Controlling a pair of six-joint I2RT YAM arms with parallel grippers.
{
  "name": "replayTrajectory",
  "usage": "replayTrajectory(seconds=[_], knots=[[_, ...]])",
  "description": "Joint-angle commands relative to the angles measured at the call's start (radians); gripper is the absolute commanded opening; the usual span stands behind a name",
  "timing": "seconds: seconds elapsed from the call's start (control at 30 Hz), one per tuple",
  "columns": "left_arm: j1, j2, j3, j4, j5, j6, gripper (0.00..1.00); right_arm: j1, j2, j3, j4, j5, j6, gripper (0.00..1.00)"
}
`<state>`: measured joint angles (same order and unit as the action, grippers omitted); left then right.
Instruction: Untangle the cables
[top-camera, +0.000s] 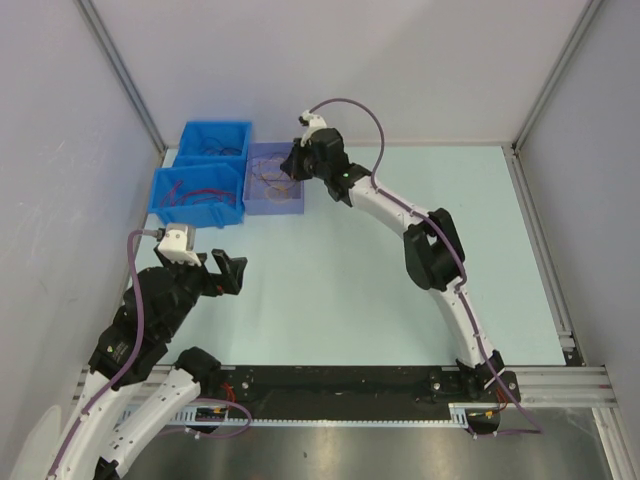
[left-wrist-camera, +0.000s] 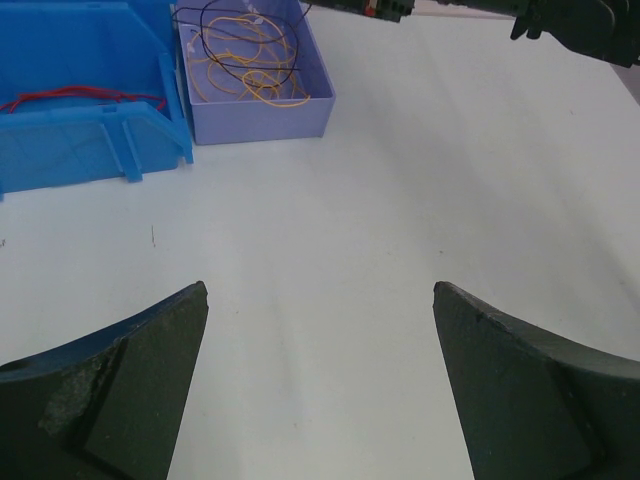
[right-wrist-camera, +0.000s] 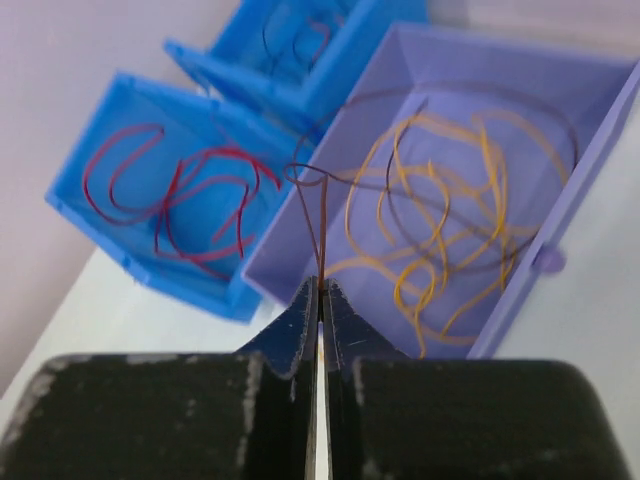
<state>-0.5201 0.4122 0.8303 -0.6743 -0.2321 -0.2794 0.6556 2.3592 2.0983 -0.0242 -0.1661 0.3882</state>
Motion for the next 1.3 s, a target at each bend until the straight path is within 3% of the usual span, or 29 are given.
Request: replayTrajectory(seconds=[0.0, 0.47, 0.73, 0.83, 0.93, 0.97, 1.07, 1.27], knots=[[0.009, 0.002, -0.005, 0.025, 0.000, 0.019, 1.00, -0.019, 0.052, 0.098, 0.076, 0.057, -0.020, 0.00], [0.020, 0.014, -0.003, 0.024, 0.008, 0.020, 1.00, -0.004, 0.205, 0.221, -0.003, 0.166, -0.087, 0.00], [0.028, 0.020, -0.003, 0.025, 0.014, 0.022, 1.00, 0.003, 0.147, 0.166, -0.016, 0.201, -0.110, 0.00], [0.029, 0.019, -0.003, 0.025, 0.014, 0.023, 1.00, 0.001, 0.100, 0.138, -0.049, 0.203, -0.114, 0.08], [0.029, 0.019, -0.003, 0.025, 0.014, 0.023, 1.00, -0.002, 0.037, 0.088, -0.062, 0.186, -0.111, 0.29], [0.031, 0.020, -0.003, 0.025, 0.014, 0.023, 1.00, -0.004, 0.020, 0.075, -0.063, 0.178, -0.111, 0.43], [0.029, 0.020, -0.003, 0.025, 0.016, 0.023, 1.00, -0.010, -0.066, 0.016, -0.069, 0.177, -0.110, 0.57], [0.029, 0.019, -0.007, 0.027, 0.020, 0.022, 1.00, -0.027, -0.247, -0.156, 0.003, 0.128, -0.081, 0.65]])
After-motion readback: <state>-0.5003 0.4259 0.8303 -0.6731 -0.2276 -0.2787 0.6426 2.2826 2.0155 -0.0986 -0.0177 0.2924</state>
